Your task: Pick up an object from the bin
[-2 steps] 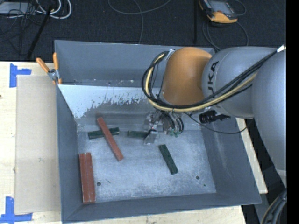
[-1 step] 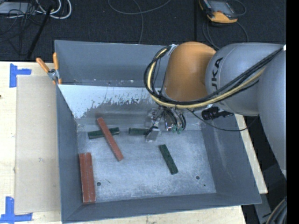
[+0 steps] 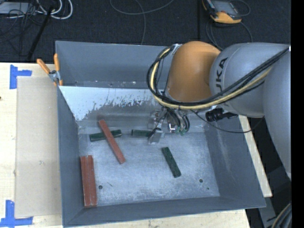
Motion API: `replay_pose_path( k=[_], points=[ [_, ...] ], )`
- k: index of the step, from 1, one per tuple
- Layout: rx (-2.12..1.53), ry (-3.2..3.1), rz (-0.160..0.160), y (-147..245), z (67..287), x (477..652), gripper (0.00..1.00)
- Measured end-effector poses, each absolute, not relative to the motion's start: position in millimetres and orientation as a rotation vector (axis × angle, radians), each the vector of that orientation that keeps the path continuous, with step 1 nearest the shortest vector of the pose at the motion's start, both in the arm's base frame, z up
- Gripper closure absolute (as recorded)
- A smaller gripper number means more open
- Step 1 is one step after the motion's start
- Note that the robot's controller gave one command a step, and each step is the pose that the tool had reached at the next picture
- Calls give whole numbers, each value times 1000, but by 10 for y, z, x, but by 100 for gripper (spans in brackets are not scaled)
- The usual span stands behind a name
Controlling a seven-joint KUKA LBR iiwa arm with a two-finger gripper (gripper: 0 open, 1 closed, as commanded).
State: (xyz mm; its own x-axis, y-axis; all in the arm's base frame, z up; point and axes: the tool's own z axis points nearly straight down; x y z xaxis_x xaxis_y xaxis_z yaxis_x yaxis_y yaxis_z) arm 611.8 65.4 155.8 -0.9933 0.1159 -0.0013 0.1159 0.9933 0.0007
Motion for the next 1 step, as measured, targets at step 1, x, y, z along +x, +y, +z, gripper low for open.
replay_pose_path(
  k=[1],
  points=[
    [185,3135,1,651,1658,6123,100]
  ],
)
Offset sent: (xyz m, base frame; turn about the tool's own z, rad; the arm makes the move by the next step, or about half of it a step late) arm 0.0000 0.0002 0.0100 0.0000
